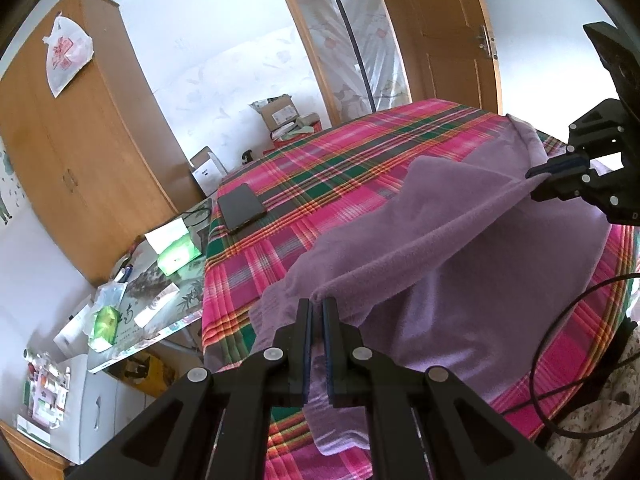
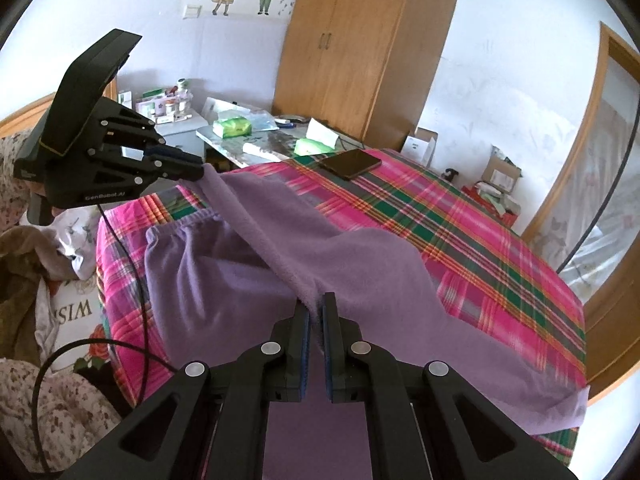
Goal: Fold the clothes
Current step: 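Lay the folded fleece flat on the bedspread with both grippers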
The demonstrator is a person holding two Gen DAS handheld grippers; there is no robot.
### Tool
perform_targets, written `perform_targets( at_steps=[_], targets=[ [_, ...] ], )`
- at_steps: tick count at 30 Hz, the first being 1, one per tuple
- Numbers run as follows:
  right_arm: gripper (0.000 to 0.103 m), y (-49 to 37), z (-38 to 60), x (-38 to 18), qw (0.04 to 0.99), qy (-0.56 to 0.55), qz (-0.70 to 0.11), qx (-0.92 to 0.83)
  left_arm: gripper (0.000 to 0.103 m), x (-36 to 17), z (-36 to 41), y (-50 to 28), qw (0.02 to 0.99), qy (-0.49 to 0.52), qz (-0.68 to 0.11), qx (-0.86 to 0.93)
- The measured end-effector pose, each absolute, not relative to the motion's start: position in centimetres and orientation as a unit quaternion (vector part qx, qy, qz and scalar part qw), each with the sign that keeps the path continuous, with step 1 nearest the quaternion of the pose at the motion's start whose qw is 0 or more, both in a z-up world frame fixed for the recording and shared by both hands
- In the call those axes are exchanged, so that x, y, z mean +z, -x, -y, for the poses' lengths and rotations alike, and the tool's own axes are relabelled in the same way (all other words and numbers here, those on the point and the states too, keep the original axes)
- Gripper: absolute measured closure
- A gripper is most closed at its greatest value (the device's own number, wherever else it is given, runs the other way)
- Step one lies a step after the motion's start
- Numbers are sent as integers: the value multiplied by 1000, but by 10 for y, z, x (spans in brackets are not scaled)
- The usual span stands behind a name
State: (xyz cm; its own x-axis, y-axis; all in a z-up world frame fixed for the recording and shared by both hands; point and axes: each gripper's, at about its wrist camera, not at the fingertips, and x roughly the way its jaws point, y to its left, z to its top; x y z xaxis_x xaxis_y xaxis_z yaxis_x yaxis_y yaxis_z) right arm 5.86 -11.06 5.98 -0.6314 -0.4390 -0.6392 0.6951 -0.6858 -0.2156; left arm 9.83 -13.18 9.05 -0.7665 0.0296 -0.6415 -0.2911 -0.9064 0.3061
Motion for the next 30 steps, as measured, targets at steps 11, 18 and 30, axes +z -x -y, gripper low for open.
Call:
perform_targets(
  at_steps=[11,18,30],
  targets=[
    [97,-74,110,40,332,-299,-227,-865,98,71,130,-111,91,351,-195,912],
    [97,-78,109,30,337,-311,-229,-859,98,59,131,-118,99,362,-182,909],
    [97,-81,106,0,345,-343,-221,-845,98,37,131,-124,103,379,-167,904]
  ],
)
